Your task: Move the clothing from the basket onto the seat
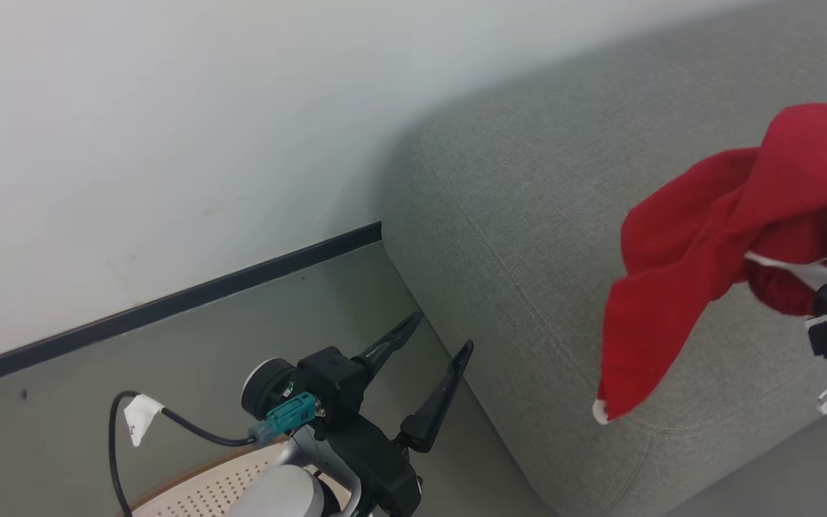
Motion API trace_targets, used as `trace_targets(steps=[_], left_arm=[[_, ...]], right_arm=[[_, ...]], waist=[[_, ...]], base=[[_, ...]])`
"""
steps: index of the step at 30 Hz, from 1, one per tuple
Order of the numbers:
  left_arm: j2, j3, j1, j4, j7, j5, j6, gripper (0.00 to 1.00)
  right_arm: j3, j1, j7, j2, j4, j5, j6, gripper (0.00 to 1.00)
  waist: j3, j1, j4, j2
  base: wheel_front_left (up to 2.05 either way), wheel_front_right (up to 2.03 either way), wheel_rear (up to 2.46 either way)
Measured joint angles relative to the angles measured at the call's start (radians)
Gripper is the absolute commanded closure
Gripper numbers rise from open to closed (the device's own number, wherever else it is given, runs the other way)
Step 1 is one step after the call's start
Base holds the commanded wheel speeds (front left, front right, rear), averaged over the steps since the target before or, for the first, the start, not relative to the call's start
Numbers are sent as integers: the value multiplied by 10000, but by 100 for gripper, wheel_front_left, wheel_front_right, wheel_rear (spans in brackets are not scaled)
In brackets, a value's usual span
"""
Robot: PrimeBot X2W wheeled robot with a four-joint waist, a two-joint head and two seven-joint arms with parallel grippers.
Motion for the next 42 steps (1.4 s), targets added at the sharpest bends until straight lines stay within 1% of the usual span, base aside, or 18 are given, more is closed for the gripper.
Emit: trace_targets(steps=[4,8,12,16,20,24,31,33,36,42], left_arm=[[61,-6,-43,-249,77,61,6,0],[119,-73,-90,-589,228,134,13,0],[320,-71,-359,-930,451,217,94,0],[535,-56,-575,-1266,650,318,94,0],[746,-4,-852,-1611,859,426,96,0],[817,25,-1191,-1979,1003,637,96,0],[988,282,-1751,-2422,1200,746,102,0],[1043,366,-1859,-2481,1233,748,157,0],[1114,407,-1975,-2596,1279,805,178,0],[1252,479,-2243,-2698,1338,836,176,0]], right_arm=[[-408,-559,-2,-244,305,90,138,100],[-694,-880,-2,-644,688,115,219,100],[-1089,-1295,-2,-1022,1093,295,339,100],[-1534,-1758,-2,-1319,1588,575,355,100],[-1835,-2374,-46,-1461,2111,842,430,100],[-2021,-2993,-73,-1547,2629,949,458,100],[-2397,-3982,-73,-2029,3459,1041,499,100],[-2439,-4207,-75,-2042,3611,1041,516,100],[-2372,-4566,-73,-2086,4205,1037,527,100],[-1661,-4519,-73,-1916,4748,1039,527,100]], waist=[[236,1,144,1],[547,1,307,0],[954,1,491,1],[1433,1,677,1],[1968,2,851,1],[2539,2,1009,1],[3556,3,1280,1],[3837,3,1361,2],[4233,4,1476,2],[4923,4,1668,2]], base=[[0,0,0],[0,0,0],[0,0,0],[0,0,0],[0,0,0],[0,0,0],[0,0,0],[0,0,0],[0,0,0],[0,0,0]])
